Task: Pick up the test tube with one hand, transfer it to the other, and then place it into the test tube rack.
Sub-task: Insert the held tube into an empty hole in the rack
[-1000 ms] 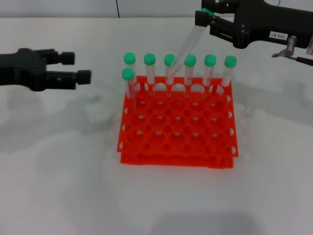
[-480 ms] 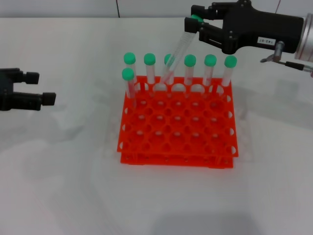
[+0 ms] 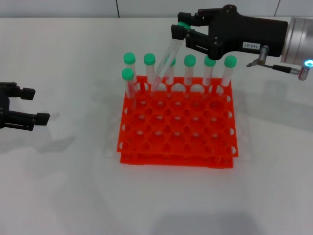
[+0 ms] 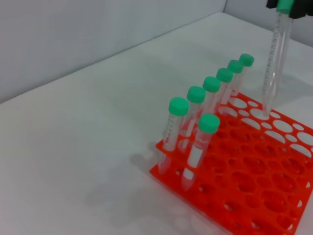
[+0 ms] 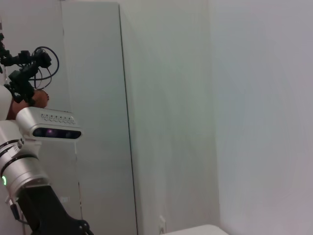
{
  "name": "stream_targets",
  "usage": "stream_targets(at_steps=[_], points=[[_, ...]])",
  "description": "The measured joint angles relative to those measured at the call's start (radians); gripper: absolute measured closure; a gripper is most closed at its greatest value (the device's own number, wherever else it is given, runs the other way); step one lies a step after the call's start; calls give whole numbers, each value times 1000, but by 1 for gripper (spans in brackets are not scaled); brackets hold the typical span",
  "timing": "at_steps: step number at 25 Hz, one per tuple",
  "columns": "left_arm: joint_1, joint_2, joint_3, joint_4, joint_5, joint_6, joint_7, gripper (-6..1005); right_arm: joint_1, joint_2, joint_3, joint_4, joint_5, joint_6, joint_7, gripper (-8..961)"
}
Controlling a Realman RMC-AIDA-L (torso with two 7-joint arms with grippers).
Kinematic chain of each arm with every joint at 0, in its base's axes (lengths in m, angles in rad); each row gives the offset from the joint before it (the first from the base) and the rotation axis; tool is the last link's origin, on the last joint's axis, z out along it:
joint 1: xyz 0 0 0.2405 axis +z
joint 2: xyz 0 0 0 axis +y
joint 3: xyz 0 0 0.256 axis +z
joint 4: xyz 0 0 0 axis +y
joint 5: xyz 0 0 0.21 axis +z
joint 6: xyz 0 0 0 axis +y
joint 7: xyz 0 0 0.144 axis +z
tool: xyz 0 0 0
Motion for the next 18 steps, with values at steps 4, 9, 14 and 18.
stream_targets(at_steps=[4, 9, 14, 18], points=[[0, -3, -1, 0, 8, 2, 26, 124, 3, 0, -17, -5, 2, 16, 7, 672], [4, -8, 0, 1, 10, 3, 52, 124, 3, 2, -50, -5, 19, 54, 7, 672], [16, -12, 0, 1, 10, 2, 68, 124, 5, 2, -88, -7, 38, 92, 5, 673], [22, -28, -1, 1, 10, -5, 102, 124, 5, 3, -98, -7, 41, 93, 3, 673]])
